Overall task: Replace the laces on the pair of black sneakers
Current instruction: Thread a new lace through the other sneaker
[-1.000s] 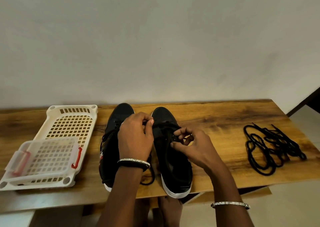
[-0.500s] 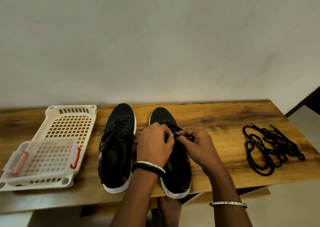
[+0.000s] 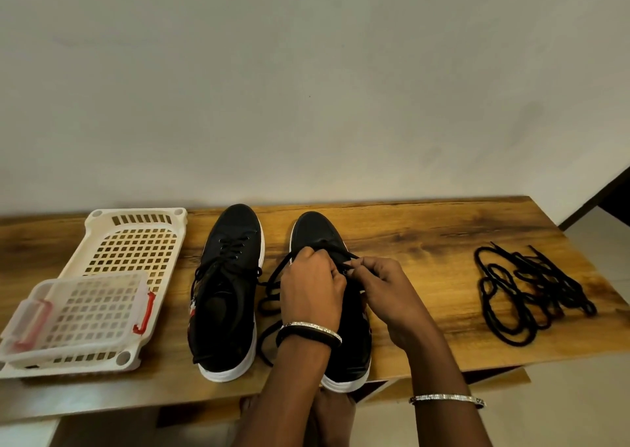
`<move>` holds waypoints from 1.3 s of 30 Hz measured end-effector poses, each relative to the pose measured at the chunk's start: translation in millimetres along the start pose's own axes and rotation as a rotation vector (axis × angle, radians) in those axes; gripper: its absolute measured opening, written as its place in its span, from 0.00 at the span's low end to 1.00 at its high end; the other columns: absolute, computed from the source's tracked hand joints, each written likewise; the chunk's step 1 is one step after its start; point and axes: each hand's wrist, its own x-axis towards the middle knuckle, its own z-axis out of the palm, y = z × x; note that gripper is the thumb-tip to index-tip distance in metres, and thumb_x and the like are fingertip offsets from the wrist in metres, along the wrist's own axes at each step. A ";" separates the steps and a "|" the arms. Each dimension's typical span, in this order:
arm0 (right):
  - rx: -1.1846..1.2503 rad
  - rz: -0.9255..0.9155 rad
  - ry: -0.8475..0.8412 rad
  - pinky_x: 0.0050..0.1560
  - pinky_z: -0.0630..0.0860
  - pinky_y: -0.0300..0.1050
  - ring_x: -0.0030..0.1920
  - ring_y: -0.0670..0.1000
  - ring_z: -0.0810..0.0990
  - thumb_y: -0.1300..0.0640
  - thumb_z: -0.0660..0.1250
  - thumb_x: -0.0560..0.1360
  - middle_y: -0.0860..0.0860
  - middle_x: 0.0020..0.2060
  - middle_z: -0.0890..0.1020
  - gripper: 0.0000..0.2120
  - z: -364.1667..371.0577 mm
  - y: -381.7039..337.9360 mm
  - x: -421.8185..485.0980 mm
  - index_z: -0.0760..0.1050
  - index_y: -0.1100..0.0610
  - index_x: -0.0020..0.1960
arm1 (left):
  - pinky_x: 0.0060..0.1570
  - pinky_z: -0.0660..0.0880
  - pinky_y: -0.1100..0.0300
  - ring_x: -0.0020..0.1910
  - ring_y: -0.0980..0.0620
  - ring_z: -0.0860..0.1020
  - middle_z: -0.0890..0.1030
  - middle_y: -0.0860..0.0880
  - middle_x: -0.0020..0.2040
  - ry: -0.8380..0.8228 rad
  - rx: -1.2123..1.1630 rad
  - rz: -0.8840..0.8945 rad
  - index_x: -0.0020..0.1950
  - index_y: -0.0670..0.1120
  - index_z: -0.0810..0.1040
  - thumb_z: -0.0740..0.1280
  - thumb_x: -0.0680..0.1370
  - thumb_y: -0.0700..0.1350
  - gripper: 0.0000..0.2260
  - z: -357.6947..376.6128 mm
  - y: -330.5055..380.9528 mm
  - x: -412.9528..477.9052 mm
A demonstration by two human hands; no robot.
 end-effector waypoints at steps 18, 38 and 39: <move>0.017 -0.020 -0.022 0.38 0.75 0.39 0.40 0.44 0.82 0.62 0.59 0.82 0.51 0.41 0.86 0.16 -1.9 -0.3 -0.3 0.84 0.54 0.45 | 0.46 0.69 0.61 0.52 0.49 0.78 0.73 0.49 0.60 -0.008 0.086 -0.057 0.57 0.46 0.76 0.62 0.81 0.47 0.08 3.2 6.6 -3.8; 0.129 0.036 0.198 0.44 0.81 0.46 0.46 0.52 0.85 0.59 0.71 0.78 0.54 0.44 0.86 0.05 15.7 7.8 8.1 0.85 0.56 0.45 | 0.56 0.72 0.54 0.54 0.52 0.78 0.79 0.54 0.55 0.083 0.008 -0.090 0.54 0.56 0.81 0.67 0.80 0.52 0.06 5.0 -5.3 0.4; 0.100 0.024 0.207 0.47 0.82 0.51 0.48 0.54 0.85 0.57 0.70 0.79 0.54 0.44 0.86 0.06 16.7 8.8 9.1 0.84 0.55 0.45 | 0.57 0.69 0.53 0.55 0.52 0.78 0.78 0.55 0.55 0.077 -0.005 -0.079 0.54 0.56 0.80 0.67 0.79 0.52 0.05 5.4 -6.7 1.5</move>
